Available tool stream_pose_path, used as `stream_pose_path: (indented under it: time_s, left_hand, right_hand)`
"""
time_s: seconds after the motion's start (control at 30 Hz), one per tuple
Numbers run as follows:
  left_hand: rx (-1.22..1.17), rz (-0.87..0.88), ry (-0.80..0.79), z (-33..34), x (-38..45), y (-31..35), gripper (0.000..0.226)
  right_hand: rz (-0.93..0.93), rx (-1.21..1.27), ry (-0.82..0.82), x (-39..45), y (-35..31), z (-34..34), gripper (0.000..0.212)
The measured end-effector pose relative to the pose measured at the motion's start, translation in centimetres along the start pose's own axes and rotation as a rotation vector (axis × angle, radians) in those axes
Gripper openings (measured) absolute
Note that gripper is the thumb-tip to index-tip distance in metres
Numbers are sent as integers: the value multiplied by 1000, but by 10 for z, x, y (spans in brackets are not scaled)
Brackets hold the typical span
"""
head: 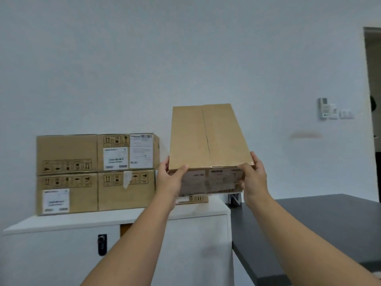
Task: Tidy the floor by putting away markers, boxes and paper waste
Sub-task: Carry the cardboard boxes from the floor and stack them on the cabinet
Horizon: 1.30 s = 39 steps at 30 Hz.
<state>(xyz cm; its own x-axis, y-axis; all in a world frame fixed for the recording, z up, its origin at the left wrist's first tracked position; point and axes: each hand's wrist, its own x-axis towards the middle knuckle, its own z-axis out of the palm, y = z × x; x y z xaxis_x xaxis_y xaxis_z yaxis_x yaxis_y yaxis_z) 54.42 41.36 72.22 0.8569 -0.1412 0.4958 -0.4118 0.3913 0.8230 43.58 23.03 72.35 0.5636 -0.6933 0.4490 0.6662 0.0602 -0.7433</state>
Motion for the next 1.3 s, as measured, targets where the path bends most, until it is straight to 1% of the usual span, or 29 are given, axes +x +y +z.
stream_pose_path:
  time_s: [0.13,0.2,0.27,0.37,0.43,0.53,0.63,0.67,0.73,0.83,0.9,1.0,1.07,1.17,1.23,1.3]
  left_hand:
    - [13,4,22,-18,21,13,51]
    - [-6,17,10,-22,28,18,45]
    - [31,30,-6,-27,36,21,41]
    - [121,52,-30,-33,48,15,41]
    - [144,66,-47,-36,54,7,45]
    - [137,71,-45,-37,60,-6,58]
    - [123,67,-9,-39,60,-19,75]
    - [130,84,-7,-41,60,-24,80]
    - [165,123,-10,-41,59,-30,88]
    - [326,205,30,-37,57,-36,95]
    - [470,347,32,-37,58,-42,95]
    - [724,542,-11,-44,70,-52,92]
    - [906,557,-55,-53,82,-59,83]
    - [1348,530,-45,-67,95,-75,66]
    - [1488,491,-51,-77,98,-90,65]
    - [1548,491,-81,-84,100,-107,72]
  right_hand:
    - [18,6,-56,14,9,27,65]
    - [6,-7,-77,18,13,36,70]
    - [-1,14,-95,23,18,45,75]
    - [-34,50,-97,32,29,55,74]
    - [-70,36,-102,36,37,61,72]
    - [-106,-177,-165,36,58,66,76]
    - [-230,-496,-253,34,79,61,93]
    - [-257,-567,-264,34,83,58,97]
    - [-287,-634,-277,35,88,56,101]
    - [-310,-678,-281,45,92,57,99]
    - [-300,-702,-280,56,91,60,96]
    - [-300,-763,-331,76,96,68,93]
    - [-312,-844,-350,88,100,72,88]
    - [-294,-959,-349,96,117,71,77]
    - [-255,-989,-362,91,136,67,77]
    - [-239,-1047,-372,86,154,63,82]
